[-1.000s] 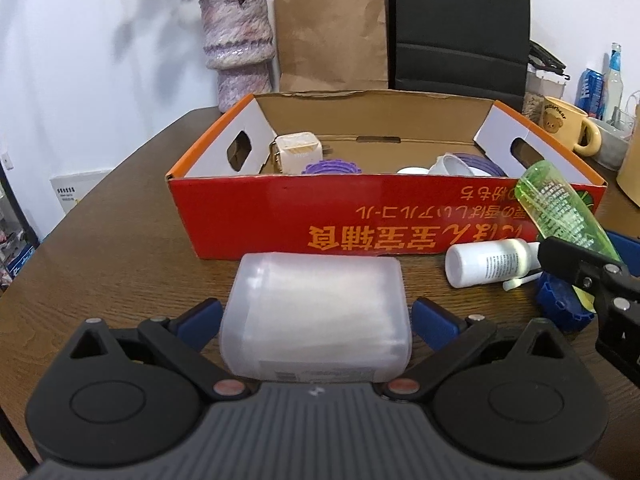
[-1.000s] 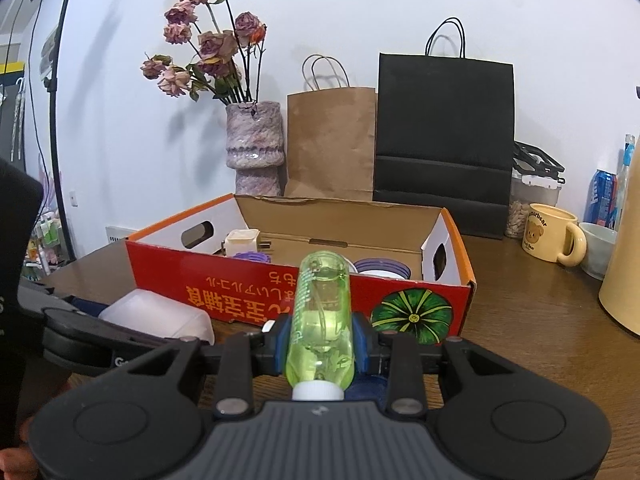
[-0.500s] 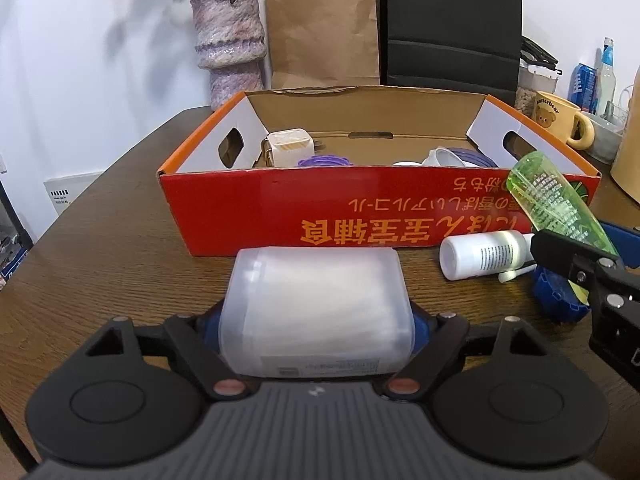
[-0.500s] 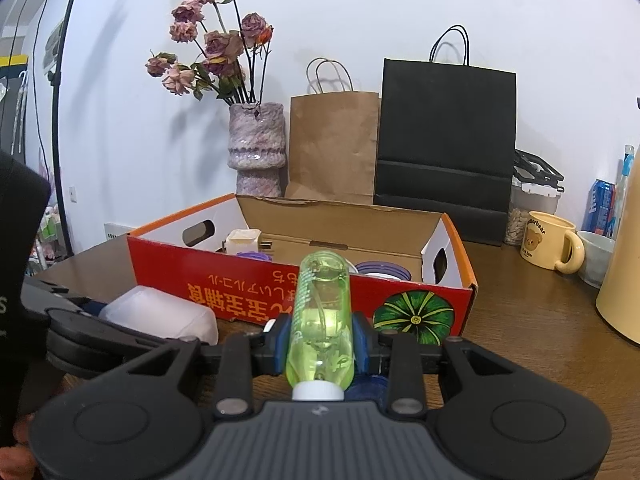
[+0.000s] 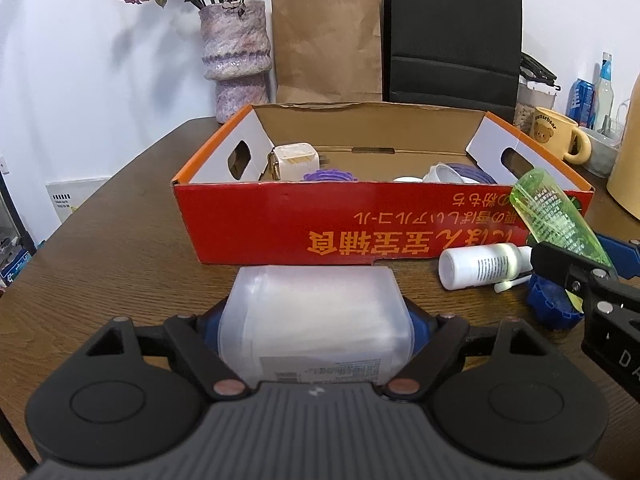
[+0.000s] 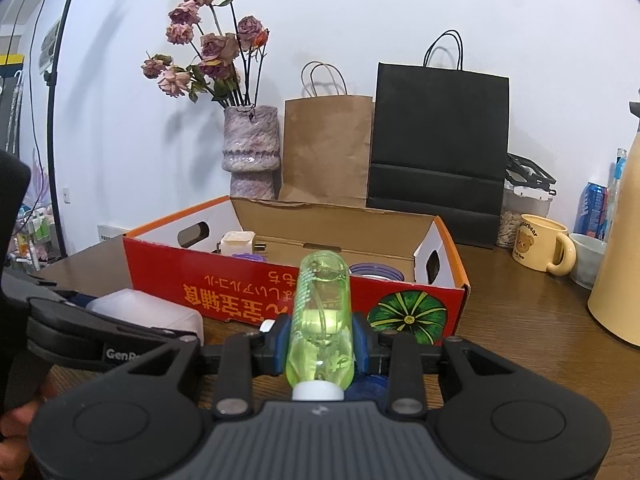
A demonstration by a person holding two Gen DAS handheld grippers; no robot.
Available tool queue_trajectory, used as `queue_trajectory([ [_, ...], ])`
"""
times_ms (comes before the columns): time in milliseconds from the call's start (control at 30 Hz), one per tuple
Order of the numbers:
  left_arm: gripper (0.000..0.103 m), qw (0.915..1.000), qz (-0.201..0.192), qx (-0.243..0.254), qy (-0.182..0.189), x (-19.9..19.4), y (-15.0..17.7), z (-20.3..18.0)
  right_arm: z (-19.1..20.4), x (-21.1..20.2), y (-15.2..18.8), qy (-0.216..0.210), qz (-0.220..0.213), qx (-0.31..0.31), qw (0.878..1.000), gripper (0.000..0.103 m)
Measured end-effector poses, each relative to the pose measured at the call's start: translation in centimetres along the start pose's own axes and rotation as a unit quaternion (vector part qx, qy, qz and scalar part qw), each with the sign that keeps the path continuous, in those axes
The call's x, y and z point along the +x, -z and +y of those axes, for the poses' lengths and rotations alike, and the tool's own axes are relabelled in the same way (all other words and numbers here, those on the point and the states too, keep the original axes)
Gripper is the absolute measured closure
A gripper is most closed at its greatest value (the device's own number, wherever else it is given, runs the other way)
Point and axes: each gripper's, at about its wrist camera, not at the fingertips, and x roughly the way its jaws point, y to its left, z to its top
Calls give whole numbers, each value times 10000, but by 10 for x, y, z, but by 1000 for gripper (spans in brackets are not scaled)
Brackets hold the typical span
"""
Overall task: Organize rigid objects
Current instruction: 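Carry the clear box with the left tool while the right tool carries the green bottle over the box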
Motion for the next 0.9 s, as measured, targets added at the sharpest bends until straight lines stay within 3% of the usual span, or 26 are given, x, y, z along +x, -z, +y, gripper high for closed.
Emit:
queue_trajectory([
  [467,20,9995,-288,-81,131,-23,-8,7,1,-6,-8,27,-72,32,10000,72],
  [900,19,9977,-632,-192,168,-37,-39,15,8,-1,-31,8,-266,-43,9996,72],
])
